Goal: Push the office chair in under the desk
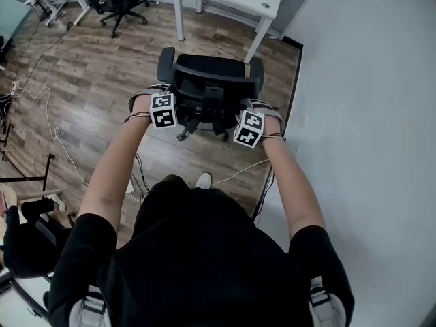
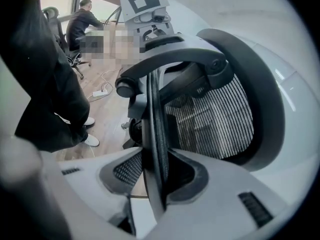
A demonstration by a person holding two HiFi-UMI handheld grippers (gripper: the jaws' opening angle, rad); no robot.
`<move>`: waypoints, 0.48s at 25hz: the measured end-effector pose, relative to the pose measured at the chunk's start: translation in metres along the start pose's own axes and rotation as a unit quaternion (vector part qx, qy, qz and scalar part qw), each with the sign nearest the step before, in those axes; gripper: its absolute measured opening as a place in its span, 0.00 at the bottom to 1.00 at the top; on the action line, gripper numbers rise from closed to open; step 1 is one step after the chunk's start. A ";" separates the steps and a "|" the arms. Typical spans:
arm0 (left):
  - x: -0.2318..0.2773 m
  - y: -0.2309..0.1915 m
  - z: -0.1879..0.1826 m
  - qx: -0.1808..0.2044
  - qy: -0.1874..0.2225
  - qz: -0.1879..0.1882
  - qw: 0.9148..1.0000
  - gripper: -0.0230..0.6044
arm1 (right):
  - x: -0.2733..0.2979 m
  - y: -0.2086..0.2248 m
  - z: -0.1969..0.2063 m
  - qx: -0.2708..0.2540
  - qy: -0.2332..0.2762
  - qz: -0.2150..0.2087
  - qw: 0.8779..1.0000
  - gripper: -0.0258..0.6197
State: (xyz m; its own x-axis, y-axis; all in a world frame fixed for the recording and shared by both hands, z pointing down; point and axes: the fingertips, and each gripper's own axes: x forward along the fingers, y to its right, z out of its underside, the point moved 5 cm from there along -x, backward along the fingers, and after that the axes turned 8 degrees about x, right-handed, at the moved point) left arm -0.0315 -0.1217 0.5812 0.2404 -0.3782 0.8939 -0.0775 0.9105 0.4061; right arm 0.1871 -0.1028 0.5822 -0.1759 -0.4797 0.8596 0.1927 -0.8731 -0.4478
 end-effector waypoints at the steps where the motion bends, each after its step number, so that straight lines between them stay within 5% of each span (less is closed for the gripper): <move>1: 0.002 -0.005 0.002 -0.002 -0.001 0.003 1.000 0.27 | 0.001 0.003 -0.001 0.000 0.002 -0.001 1.000 0.25; 12: 0.023 -0.072 0.032 0.015 0.010 0.002 1.000 0.28 | 0.034 0.054 -0.026 0.011 0.000 0.003 1.000 0.25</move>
State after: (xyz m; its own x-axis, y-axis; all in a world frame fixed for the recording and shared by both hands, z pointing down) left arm -0.0516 -0.2010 0.5788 0.2603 -0.3716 0.8912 -0.1070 0.9062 0.4091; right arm 0.1669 -0.1686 0.5804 -0.1756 -0.4845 0.8570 0.2156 -0.8683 -0.4467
